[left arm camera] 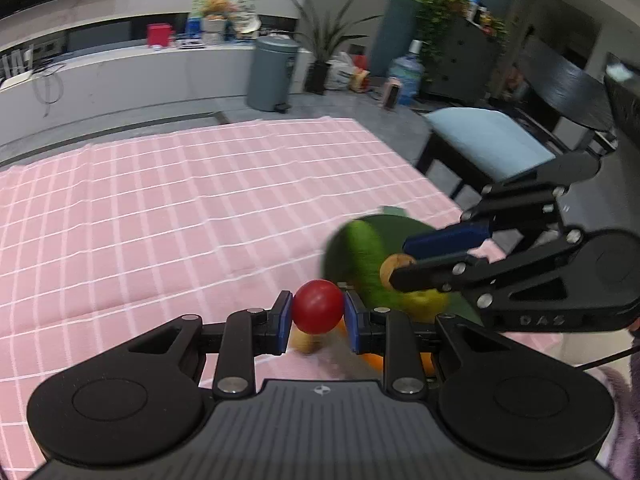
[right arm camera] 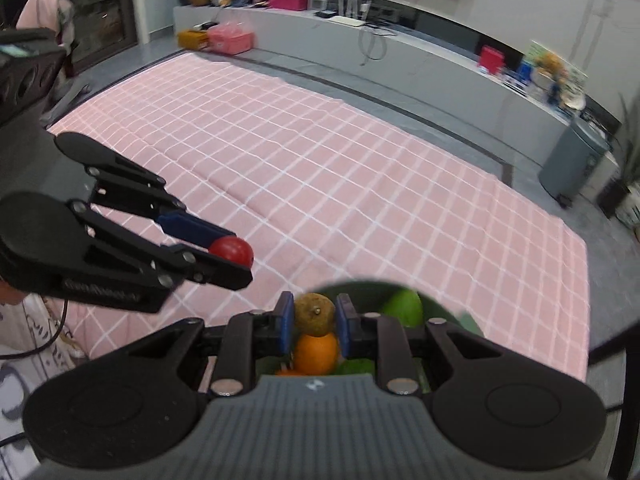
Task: Organize fruits
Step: 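Carry the kiwi and tomato into the colander and open both tools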
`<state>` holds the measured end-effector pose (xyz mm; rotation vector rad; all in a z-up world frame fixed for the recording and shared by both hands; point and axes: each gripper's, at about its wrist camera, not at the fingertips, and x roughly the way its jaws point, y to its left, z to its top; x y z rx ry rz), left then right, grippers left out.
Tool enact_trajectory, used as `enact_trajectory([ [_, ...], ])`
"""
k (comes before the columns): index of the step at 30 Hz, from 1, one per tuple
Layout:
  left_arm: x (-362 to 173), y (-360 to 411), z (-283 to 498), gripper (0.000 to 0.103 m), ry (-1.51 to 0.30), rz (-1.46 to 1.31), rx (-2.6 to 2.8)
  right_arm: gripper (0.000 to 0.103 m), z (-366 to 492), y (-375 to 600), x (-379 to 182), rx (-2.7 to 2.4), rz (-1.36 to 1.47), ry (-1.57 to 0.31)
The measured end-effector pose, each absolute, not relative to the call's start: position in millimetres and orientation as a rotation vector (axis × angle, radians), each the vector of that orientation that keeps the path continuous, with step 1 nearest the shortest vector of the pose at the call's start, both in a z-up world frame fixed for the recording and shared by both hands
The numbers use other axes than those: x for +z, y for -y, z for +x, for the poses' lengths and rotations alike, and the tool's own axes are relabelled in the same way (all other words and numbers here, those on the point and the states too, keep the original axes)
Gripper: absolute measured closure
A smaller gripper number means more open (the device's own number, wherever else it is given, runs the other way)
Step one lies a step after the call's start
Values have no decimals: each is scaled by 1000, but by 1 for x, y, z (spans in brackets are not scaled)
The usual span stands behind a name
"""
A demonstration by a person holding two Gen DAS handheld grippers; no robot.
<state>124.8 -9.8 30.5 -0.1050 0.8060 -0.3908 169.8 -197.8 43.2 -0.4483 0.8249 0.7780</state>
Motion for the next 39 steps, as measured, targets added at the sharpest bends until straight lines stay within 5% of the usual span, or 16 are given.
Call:
enact_trajectory([
  [33, -30, 125, 139, 72, -995, 171, -581, 84, 179, 282, -36, 675, -347, -1033],
  [39, -28, 124, 136, 55, -977, 163, -567, 82, 176, 282, -33, 667, -349, -1021],
])
